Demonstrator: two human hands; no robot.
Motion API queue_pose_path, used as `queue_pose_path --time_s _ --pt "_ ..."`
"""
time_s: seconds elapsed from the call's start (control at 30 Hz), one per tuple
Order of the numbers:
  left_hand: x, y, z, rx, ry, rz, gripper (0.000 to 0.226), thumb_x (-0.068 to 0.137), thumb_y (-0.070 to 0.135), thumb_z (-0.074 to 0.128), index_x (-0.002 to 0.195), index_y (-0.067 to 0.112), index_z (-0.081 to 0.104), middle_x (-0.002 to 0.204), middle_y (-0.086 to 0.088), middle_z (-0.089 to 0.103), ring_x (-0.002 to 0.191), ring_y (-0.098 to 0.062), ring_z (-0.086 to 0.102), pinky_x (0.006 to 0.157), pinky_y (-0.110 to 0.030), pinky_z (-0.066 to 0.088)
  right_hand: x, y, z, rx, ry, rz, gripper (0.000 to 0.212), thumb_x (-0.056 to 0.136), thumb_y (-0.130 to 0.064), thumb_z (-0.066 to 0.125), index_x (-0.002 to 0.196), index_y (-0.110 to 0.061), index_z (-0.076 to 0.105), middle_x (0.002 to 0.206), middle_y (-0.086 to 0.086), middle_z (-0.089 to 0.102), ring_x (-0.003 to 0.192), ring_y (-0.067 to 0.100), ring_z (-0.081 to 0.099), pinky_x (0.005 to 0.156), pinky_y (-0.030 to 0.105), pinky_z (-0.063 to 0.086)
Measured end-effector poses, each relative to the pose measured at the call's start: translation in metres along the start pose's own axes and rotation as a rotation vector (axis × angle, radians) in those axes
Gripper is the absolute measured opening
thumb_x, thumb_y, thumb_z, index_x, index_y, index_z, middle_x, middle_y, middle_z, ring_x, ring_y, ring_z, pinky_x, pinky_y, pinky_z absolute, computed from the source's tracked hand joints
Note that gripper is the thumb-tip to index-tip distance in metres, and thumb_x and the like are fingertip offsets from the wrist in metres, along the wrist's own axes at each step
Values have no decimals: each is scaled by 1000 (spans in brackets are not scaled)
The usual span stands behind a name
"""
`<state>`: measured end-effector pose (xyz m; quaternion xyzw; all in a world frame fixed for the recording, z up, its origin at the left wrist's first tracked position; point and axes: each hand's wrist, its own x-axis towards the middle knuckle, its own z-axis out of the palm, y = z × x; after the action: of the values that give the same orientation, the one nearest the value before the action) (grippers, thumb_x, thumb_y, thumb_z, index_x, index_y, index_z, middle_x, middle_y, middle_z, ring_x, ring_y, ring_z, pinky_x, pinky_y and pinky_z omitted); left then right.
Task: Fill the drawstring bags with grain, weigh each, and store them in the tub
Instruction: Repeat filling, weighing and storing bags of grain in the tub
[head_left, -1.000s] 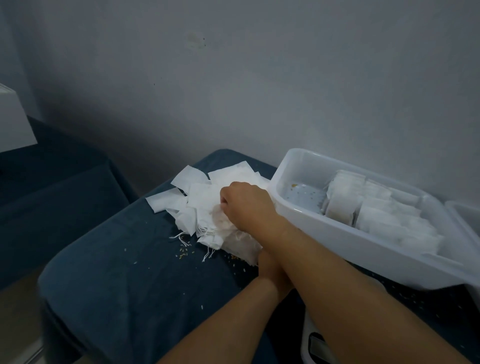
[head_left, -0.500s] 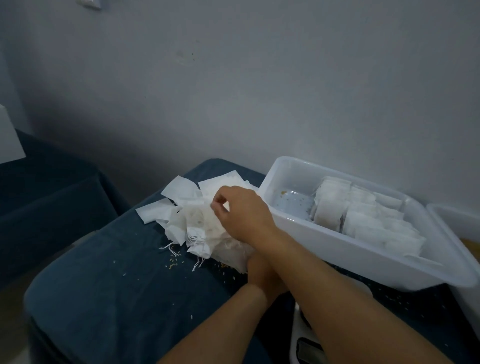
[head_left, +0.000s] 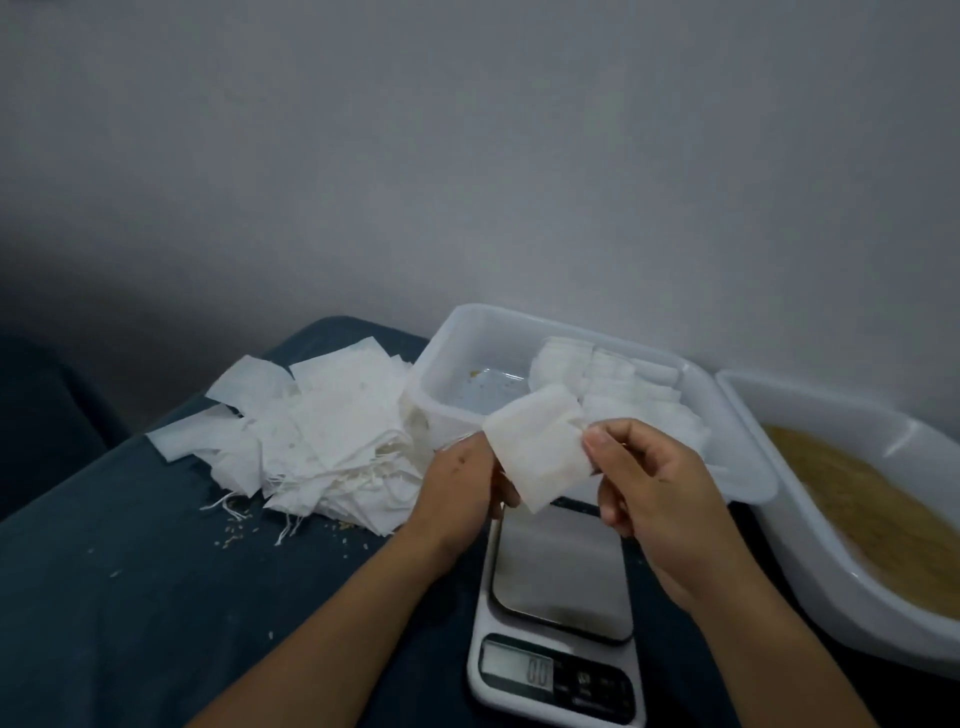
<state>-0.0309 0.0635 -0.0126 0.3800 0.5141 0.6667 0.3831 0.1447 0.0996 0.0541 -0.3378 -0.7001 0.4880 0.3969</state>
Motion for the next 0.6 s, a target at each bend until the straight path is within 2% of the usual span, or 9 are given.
queue_pose_path --time_s 0.07,0.17,0.23,0.3,0.37,0.4,0.5,0.57,0.6 --pt "-2 2 1 -115 -89 -46 54 109 48 39 90 14 77 70 -8 70 59 -16 62 50 -24 46 -7 16 -19 -10 50 45 19 101 -29 65 85 -28 77 62 -8 62 49 9 50 47 19 41" --pt "-2 -2 6 -218 -176 -101 69 96 72 44 99 14 82 85 -16 71 67 -19 65 53 -29 51 -13 34 -34 -65 30 81 18 102 -25 66 87 -29 77 67 -5 66 52 10 57 48 20 45" --pt "-6 -4 8 -190 -199 -78 74 86 77 49 107 13 80 94 -17 74 74 -20 66 57 -30 53 -14 42 -36 -82 -1 99 20 103 -22 65 88 -30 76 71 -4 68 55 13 61 49 20 46" --pt "-9 -7 9 -78 -224 16 61 85 72 53 107 23 82 96 -8 77 77 -17 68 61 -29 55 -13 46 -34 -71 3 109 19 103 -23 65 89 -31 75 69 -5 68 57 13 62 50 20 47" --pt "-12 -8 10 154 -213 204 34 89 61 62 97 34 80 83 4 74 72 -9 66 61 -24 53 -13 48 -33 -70 11 110 18 103 -24 65 89 -32 75 70 -5 69 57 13 63 50 21 48" --pt "-12 -9 10 255 -185 303 25 91 55 65 90 33 78 76 8 71 67 -5 63 60 -21 50 -13 48 -33 -91 9 99 18 103 -25 66 89 -33 75 71 -5 70 57 13 64 51 21 48" --pt "-11 -11 8 423 -51 442 26 92 48 70 77 27 71 68 8 66 60 -3 59 57 -17 45 -14 51 -35 -289 49 8 16 101 -31 67 87 -34 73 77 -12 73 57 6 65 55 16 49" --pt "-9 -12 6 481 53 496 27 89 47 72 74 25 70 69 8 66 62 -8 61 58 -17 44 -15 53 -36 -445 157 -108 4 99 -37 68 98 -36 72 83 -18 72 64 2 64 61 12 48" --pt "-9 -12 5 520 93 538 26 89 46 72 73 25 70 70 9 66 63 -9 61 58 -16 44 -15 54 -36 -524 220 -186 9 98 -39 68 106 -35 71 86 -19 70 66 3 63 62 11 47"
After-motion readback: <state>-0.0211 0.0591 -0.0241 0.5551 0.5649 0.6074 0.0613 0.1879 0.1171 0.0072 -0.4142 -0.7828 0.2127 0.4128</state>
